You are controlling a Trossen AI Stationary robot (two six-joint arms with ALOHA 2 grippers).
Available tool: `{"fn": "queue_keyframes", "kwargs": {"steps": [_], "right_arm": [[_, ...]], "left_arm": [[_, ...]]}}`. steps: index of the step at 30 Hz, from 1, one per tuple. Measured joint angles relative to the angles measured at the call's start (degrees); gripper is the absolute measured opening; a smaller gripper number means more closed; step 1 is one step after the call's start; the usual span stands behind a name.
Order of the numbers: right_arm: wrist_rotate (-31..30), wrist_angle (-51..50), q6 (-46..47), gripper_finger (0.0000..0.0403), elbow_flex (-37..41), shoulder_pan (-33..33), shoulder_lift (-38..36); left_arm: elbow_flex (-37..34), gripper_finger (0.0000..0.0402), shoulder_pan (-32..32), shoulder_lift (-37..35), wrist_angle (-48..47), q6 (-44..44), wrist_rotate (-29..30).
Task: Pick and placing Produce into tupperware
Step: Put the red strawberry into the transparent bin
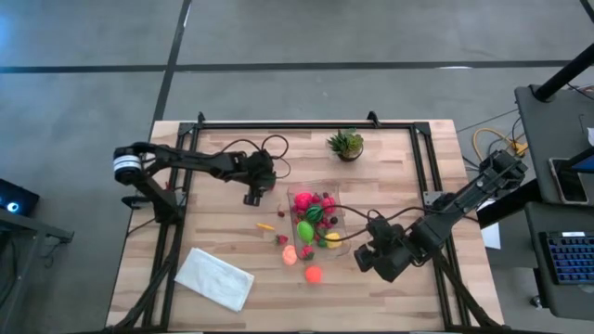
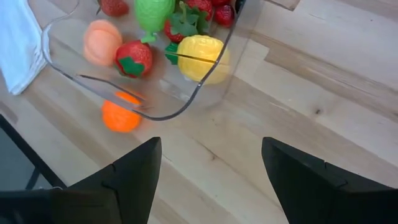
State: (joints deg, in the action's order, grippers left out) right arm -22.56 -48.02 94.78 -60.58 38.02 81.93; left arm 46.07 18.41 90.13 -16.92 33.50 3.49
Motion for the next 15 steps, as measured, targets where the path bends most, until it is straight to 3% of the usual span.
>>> {"fn": "queue_keyframes", "kwargs": {"steps": [15], "right_arm": [[0.03, 0.85, 1.65, 0.0258, 0.09, 0.0, 0.0]], "left_arm": [[1.14, 0.0216, 0.15, 3.62, 0.57, -0.04, -0.32]]}}
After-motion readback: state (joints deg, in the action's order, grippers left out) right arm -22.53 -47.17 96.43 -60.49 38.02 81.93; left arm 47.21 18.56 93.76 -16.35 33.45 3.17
